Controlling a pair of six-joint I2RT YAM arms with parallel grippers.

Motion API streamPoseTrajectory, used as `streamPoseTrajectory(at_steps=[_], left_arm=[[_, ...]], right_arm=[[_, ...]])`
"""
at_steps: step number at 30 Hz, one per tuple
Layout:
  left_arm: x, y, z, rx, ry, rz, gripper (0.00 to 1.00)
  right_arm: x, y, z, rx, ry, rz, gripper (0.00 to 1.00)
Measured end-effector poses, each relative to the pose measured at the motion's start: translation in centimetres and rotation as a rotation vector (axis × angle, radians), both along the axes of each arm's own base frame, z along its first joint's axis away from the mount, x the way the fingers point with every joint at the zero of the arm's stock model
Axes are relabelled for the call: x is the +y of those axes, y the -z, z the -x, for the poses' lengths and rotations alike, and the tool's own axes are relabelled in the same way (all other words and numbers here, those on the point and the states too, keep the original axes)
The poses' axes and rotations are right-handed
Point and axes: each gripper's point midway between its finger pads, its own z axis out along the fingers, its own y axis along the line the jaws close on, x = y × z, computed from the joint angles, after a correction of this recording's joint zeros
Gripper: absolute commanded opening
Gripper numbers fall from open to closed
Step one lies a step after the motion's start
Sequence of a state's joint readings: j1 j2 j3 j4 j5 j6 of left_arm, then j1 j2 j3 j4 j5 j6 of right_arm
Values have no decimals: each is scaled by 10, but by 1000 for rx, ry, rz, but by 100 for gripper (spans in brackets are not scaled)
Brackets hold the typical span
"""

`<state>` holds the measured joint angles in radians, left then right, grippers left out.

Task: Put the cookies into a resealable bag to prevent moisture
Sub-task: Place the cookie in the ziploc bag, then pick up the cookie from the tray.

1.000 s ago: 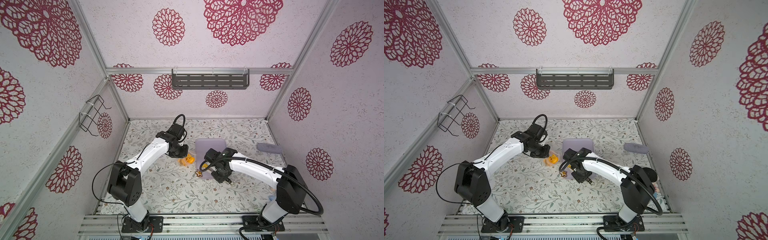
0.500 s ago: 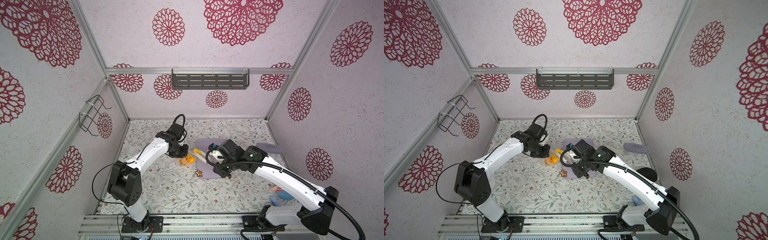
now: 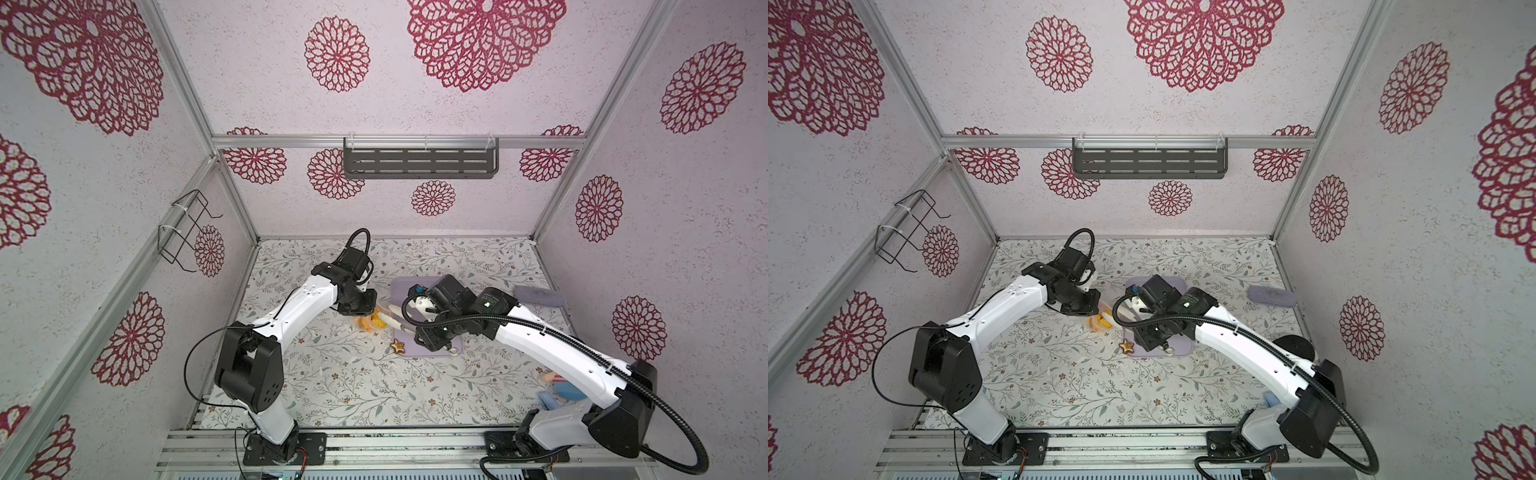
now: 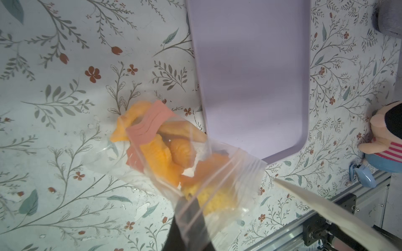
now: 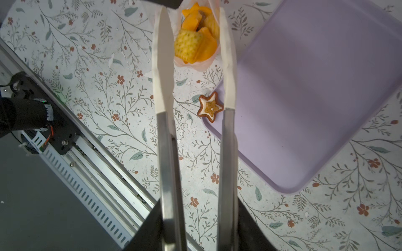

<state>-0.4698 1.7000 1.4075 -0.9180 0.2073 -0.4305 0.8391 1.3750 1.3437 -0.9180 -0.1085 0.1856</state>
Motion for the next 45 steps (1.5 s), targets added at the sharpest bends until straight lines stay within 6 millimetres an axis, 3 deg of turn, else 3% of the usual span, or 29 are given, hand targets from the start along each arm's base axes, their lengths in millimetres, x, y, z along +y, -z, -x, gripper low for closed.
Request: streamPoseTrajectory(at_steps=[4,6,15,19,32,45], left_arm=[[0,0,0,-1,0,-1,0],[0,0,0,-1,-1,-1,0],[0,-1,-2,-3,-5,13,0],[1,-1,-3,-3,-11,12,0],[2,-4,-3,-7,-15,16,0],[2,-4,-3,-7,-15,16,0]], right_arm=[[-25,-24,2,-56,64,-57,46],[-39,-22,8,-64,90,-59,47],[-70,71,46,126,129,81,48],[-61,82,53,155,104,75,50],[-27,93,39,163,42,97,51],[-16,109,38,182,-15,179,52]])
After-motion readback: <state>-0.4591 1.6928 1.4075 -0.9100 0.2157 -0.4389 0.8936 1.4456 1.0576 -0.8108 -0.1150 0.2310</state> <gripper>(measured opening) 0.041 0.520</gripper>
